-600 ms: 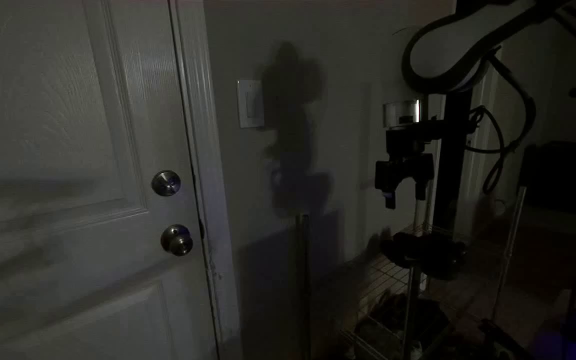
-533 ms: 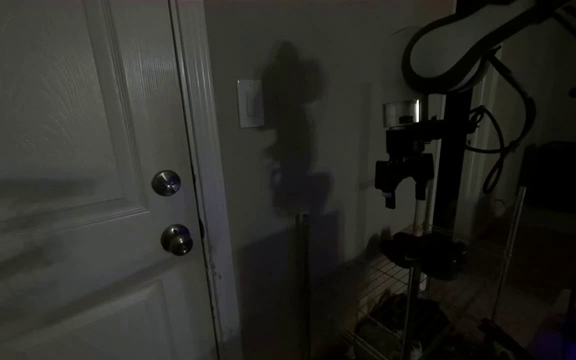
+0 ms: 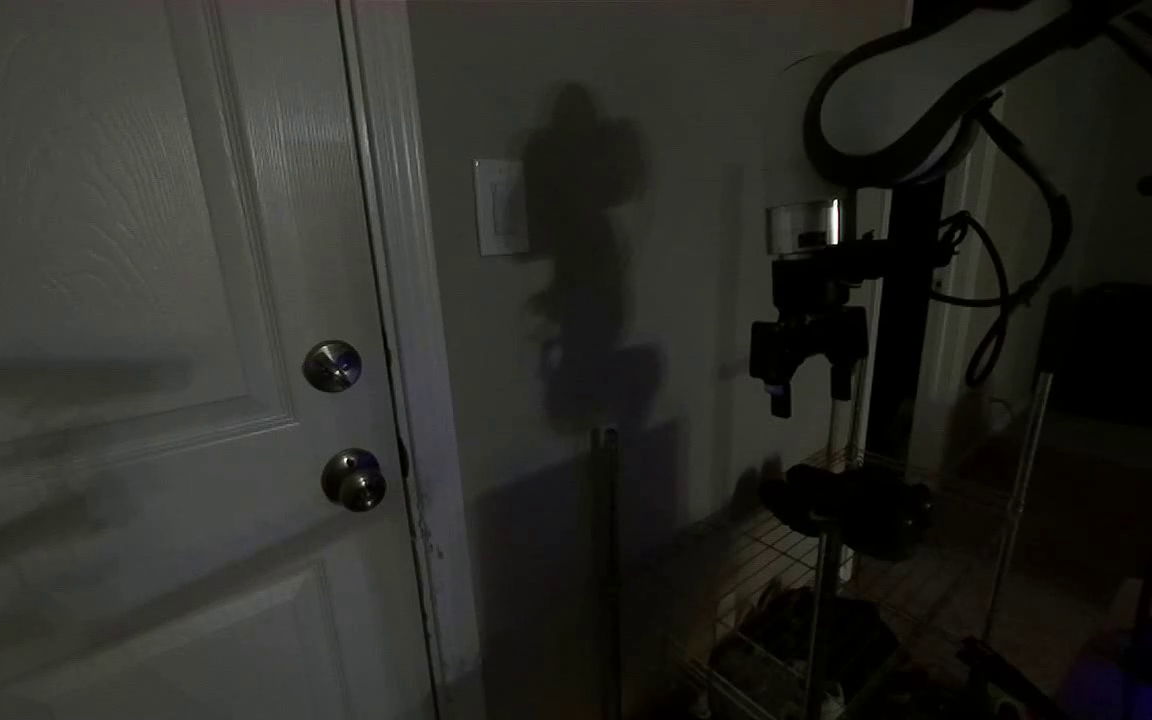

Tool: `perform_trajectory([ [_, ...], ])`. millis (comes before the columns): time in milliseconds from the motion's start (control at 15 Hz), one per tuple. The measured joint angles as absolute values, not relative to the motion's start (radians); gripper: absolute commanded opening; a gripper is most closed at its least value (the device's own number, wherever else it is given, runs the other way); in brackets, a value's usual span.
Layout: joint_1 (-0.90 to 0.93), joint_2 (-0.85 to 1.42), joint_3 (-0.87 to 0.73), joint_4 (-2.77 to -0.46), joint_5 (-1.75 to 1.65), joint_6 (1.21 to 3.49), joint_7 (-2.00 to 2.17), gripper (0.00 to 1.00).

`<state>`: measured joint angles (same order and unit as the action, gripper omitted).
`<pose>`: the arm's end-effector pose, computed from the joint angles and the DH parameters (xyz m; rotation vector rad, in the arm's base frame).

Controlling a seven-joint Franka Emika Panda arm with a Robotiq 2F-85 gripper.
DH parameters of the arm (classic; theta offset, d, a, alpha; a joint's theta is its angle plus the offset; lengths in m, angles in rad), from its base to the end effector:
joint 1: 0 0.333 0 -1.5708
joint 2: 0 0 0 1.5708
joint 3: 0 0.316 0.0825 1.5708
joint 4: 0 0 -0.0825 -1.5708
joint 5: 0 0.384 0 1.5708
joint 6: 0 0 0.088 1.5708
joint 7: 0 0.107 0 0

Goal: Turn on the light switch.

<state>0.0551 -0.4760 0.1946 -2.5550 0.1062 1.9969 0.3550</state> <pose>0.3707 0.1008 0.4195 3.1069 -0.2782 -0.1334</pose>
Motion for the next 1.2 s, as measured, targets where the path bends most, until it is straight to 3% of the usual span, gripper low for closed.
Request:
perform_trajectory([
  [600, 0.061, -0.494, 0.263, -2.389, -0.035, 2.004, 0.357, 1.0],
  [1200, 0.114, -0.602, 0.319, -2.365, -0.111, 2.28, 0.357, 1.0],
])
